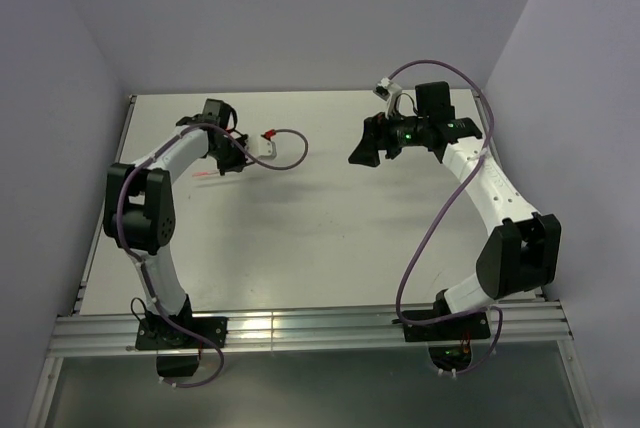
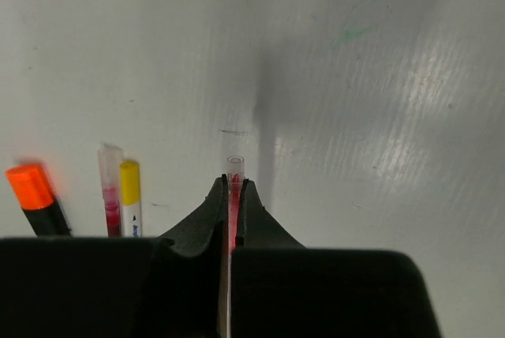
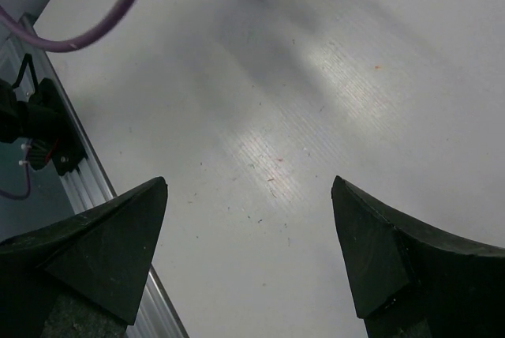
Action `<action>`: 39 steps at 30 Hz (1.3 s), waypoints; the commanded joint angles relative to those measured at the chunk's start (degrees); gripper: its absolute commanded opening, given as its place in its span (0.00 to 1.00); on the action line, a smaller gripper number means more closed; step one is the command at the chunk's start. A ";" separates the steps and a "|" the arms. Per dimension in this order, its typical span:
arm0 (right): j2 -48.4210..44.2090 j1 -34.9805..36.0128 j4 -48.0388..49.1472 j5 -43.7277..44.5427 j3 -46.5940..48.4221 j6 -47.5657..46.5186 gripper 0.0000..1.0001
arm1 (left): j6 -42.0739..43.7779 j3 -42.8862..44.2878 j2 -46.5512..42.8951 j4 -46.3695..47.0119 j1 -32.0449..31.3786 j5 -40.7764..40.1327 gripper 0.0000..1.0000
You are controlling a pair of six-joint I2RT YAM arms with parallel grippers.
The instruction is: Insert the pens into the pen caps
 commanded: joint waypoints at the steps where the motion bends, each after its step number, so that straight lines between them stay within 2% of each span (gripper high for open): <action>1: 0.09 0.09 -0.12 0.77 2.66 -0.38 0.93 | 9.81 -0.45 1.85 0.77 0.10 -2.16 0.00; 13: 0.35 0.18 -1.08 0.77 2.40 -1.08 0.93 | 14.03 0.16 9.15 11.67 0.45 -6.03 0.00; 18: 0.00 0.18 -1.17 0.68 2.13 -1.70 0.93 | 13.59 3.50 13.80 11.85 0.89 -8.23 0.02; 24: -0.26 0.18 -1.44 0.68 1.78 -1.96 0.93 | 15.17 3.06 15.39 13.70 1.16 -9.37 0.04; 34: 0.53 0.18 -1.61 -0.19 3.10 -1.88 0.93 | 16.66 0.87 12.50 12.39 1.16 -9.99 0.34; 39: 0.09 0.18 -1.79 0.24 3.45 -1.96 0.93 | 14.83 0.42 6.36 11.51 0.98 -8.93 0.40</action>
